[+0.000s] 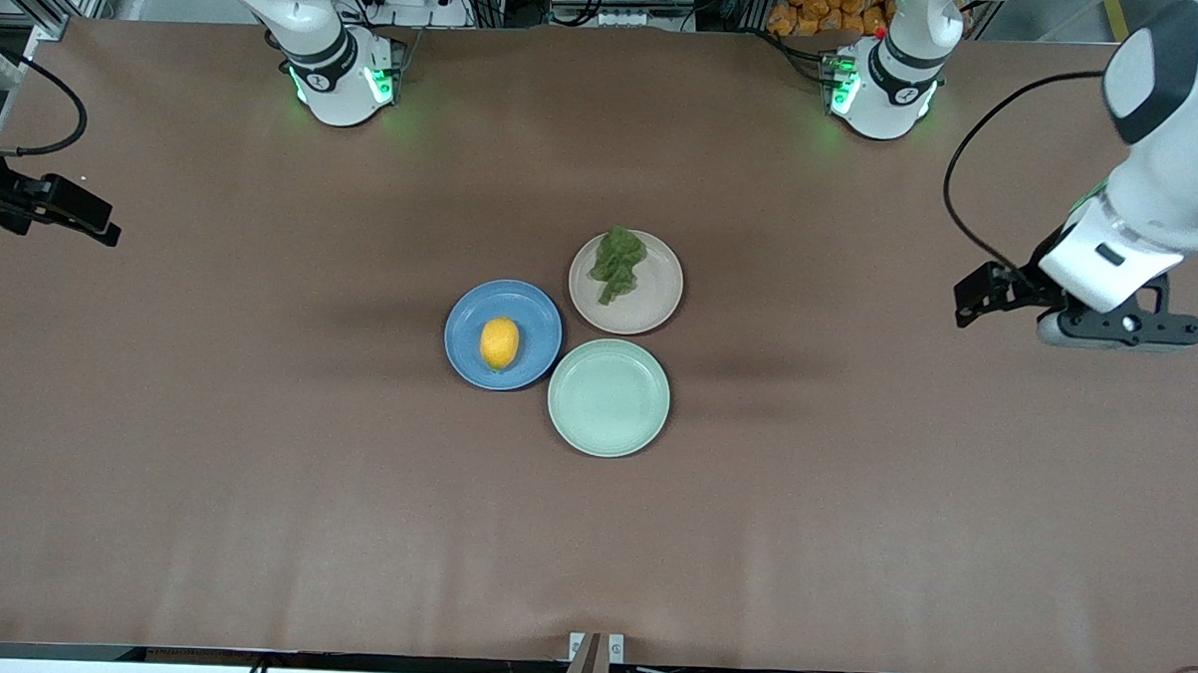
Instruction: Place lemon and lettuce in plates
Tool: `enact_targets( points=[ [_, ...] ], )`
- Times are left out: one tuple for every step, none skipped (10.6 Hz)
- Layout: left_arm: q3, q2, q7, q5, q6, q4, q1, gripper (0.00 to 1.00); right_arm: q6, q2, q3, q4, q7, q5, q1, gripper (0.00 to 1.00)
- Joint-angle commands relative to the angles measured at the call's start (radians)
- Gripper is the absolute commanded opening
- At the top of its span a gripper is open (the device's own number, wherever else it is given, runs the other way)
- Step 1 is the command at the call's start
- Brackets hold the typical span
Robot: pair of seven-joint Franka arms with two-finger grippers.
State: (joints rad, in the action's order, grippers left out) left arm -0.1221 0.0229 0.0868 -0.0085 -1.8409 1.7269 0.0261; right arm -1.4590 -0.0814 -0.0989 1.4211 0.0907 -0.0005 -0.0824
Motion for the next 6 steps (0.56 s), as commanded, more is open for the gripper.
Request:
enact_targets(
  points=[
    [0.021,-0.017,-0.039,-0.030,0.089,-0.059,0.002,1.00,0.011,0.003,-0.001,-0.004,0.015,0.005,-0.002,1.00],
    [0.039,-0.030,-0.039,-0.036,0.121,-0.076,0.003,1.00,0.009,0.003,-0.001,-0.004,0.017,0.005,-0.002,1.00],
    [0.044,-0.037,-0.039,-0.036,0.156,-0.102,0.003,1.00,0.011,0.003,0.001,-0.004,0.017,0.007,-0.002,1.00],
    [0.044,-0.037,-0.038,-0.030,0.175,-0.130,0.003,1.00,0.011,0.003,0.001,-0.004,0.017,0.007,-0.002,1.00],
    [0.044,-0.037,-0.038,-0.021,0.177,-0.138,0.005,1.00,0.009,0.003,0.001,-0.004,0.017,0.007,0.000,1.00],
    [0.044,-0.038,-0.039,-0.022,0.177,-0.138,0.005,1.00,0.009,0.003,-0.001,-0.004,0.015,0.007,0.000,1.00]
  ],
)
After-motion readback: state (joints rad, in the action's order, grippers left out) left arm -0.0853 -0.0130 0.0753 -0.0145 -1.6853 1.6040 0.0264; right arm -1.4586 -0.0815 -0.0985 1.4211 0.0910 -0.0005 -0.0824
